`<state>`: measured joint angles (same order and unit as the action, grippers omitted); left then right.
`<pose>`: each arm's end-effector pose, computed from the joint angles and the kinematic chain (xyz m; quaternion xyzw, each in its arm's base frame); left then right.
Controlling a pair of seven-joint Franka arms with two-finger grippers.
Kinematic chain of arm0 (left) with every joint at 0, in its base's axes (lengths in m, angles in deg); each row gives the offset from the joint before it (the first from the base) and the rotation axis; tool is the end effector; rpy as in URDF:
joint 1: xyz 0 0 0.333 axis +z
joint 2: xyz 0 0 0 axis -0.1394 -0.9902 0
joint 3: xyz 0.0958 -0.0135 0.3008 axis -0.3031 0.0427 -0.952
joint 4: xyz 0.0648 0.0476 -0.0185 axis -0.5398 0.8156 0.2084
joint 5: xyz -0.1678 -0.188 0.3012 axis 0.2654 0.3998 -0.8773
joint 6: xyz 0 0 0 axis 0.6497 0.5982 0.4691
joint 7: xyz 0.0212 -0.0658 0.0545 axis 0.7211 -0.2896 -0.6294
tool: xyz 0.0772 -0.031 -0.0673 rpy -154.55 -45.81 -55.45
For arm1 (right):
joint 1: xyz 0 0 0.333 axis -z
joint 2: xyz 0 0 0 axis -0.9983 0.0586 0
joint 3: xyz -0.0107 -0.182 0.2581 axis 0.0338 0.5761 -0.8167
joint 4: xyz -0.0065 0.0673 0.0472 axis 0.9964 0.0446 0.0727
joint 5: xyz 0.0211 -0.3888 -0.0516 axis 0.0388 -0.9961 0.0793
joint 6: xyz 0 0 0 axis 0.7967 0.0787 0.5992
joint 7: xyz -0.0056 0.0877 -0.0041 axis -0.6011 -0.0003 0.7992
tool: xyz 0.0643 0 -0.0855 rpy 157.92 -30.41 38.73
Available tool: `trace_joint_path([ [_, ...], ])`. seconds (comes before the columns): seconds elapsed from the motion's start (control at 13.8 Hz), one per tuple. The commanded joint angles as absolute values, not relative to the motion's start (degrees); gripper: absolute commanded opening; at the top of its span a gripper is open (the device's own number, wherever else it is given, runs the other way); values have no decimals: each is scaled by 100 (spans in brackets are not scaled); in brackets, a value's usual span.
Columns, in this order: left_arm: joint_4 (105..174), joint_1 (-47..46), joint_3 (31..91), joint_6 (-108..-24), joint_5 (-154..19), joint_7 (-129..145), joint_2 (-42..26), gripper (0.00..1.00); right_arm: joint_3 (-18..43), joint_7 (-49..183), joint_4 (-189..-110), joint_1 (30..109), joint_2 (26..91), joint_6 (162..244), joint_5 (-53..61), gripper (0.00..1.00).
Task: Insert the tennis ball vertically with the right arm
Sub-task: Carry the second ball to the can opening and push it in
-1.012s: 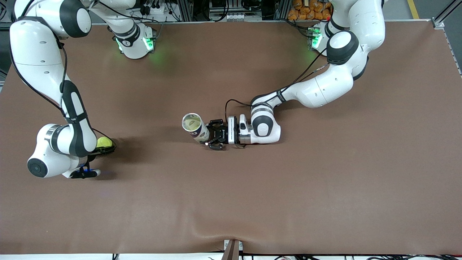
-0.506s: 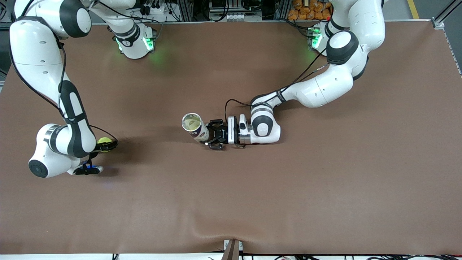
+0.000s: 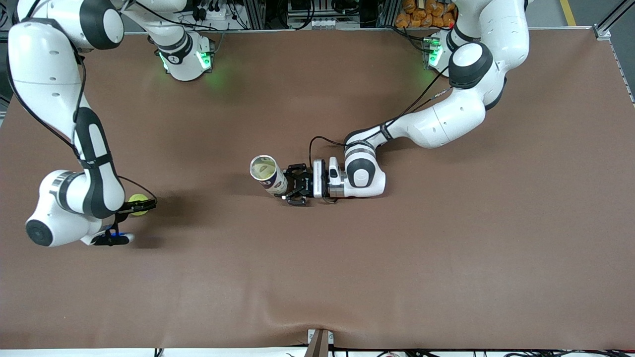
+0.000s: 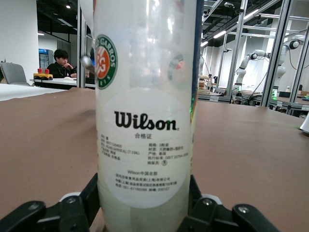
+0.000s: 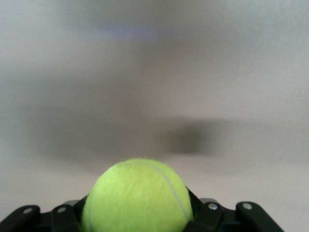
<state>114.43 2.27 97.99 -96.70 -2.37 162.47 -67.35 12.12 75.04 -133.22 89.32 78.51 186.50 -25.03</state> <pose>0.5140 -0.5063 0.0430 0.5357 -0.4945 0.4561 0.5104 0.6622 -0.0668 0.2132 -0.9714 -0.0264 0.2243 0.0729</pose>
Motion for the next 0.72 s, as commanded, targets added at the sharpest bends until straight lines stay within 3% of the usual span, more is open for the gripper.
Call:
trace_joint_path([
  [0.0, 11427, 142, 9670, -9558, 15, 16397, -6576, 60, 1181, 6568, -13040, 8403, 7306, 17929, -2381, 9],
  [0.22, 11427, 142, 9670, -9558, 15, 16397, -6576, 60, 1189, 5452, -13013, 7674, 6979, 17830, -1732, 10],
  [0.65, 11427, 142, 9670, -9558, 23, 16397, -6576, 60, 822, 3036, -12960, 6775, 6557, 17830, -1677, 12],
])
